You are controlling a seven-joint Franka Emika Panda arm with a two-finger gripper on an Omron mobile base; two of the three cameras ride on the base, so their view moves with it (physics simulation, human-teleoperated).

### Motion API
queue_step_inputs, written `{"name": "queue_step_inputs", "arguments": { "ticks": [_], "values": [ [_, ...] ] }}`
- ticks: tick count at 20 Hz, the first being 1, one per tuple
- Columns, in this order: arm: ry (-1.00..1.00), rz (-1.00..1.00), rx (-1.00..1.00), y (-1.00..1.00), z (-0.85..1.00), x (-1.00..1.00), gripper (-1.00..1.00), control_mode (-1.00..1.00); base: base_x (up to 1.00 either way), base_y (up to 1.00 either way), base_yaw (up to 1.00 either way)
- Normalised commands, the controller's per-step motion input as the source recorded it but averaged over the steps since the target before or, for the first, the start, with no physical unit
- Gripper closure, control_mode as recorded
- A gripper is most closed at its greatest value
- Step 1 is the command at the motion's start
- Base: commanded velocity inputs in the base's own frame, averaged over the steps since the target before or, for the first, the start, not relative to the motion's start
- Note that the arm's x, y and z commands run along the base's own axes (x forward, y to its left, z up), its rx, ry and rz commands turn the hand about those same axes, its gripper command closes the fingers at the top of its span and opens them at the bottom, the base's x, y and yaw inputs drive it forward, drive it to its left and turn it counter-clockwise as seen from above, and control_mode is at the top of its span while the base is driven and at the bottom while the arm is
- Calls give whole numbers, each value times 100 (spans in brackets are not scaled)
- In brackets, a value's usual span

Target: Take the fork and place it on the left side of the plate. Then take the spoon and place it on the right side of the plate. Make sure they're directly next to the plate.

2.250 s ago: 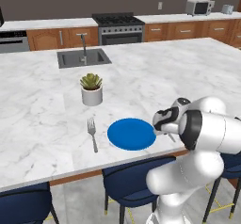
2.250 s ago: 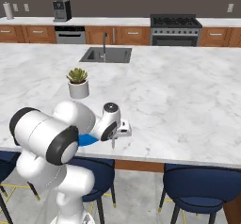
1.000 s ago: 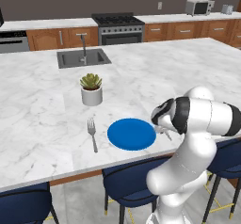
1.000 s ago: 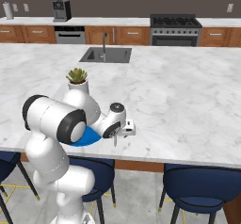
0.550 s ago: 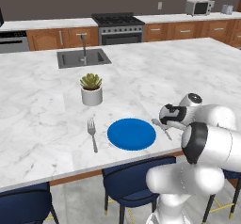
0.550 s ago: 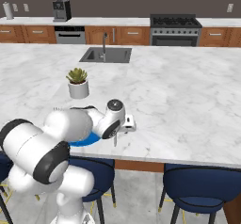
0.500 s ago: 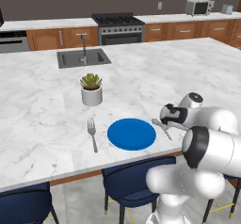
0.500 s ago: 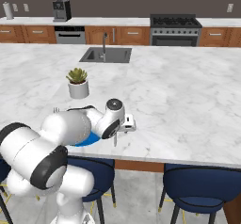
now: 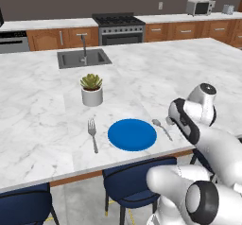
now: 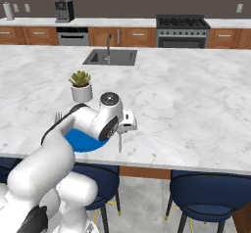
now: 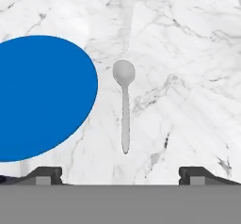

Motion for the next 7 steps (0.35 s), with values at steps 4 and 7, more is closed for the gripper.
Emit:
{"name": "queue_step_inputs", "arguments": {
  "ticks": [4, 7],
  "values": [
    [-9, 0, 0, 16, 82, -83, -100, -100, 0, 0, 0],
    [-14, 0, 0, 25, 81, -91, -100, -100, 0, 0, 0]
  ]
}}
